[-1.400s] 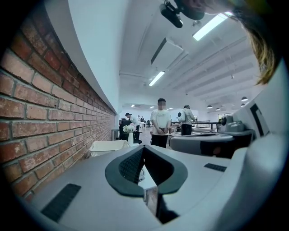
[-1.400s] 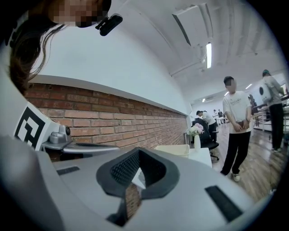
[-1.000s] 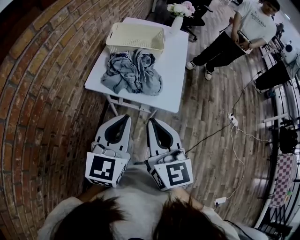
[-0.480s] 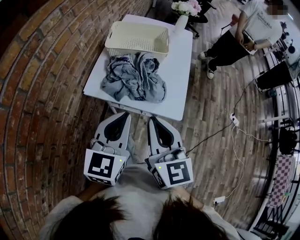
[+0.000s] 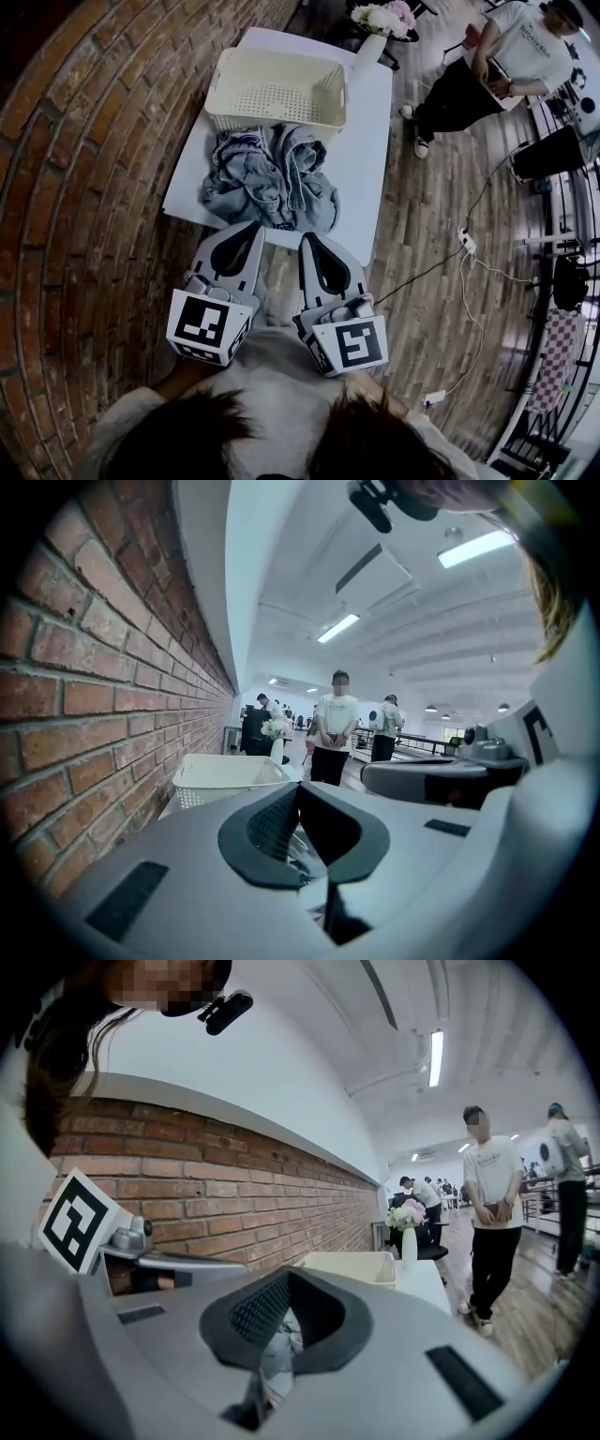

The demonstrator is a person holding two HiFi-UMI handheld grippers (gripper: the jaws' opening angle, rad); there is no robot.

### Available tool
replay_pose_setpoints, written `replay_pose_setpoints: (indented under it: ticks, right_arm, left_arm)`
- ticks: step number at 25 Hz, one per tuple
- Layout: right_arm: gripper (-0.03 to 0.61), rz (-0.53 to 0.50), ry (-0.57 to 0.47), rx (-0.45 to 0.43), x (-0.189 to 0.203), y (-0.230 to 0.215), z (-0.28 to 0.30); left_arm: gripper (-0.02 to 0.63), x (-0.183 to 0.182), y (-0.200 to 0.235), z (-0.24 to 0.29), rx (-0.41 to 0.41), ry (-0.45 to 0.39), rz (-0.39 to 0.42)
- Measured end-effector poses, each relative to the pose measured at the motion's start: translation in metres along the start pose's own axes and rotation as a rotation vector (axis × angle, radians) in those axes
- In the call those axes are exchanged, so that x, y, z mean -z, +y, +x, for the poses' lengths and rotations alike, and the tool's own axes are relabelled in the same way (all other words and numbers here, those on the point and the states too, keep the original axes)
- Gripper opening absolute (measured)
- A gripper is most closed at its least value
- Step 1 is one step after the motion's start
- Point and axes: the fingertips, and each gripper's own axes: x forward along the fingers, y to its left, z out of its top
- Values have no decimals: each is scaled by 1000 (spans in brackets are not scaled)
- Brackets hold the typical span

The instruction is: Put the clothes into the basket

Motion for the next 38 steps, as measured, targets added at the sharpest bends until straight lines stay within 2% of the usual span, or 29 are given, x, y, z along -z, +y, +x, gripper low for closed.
replay_pose_setpoints:
  ticks: [10, 22, 31, 38]
  right_arm:
    - [6, 15, 56, 8, 2, -7, 61]
    - [6, 38, 100, 82, 11, -34, 104]
    - [6, 42, 140, 94, 19, -49, 117]
    - [6, 24, 191, 52, 31, -57, 124]
  left_arm:
    - [8, -2, 49, 41, 25, 70, -5]
    - [8, 7, 80, 87, 119, 136, 2]
    - [8, 9, 94, 106, 121, 162, -9]
    - [9, 25, 106, 112, 105, 212, -32]
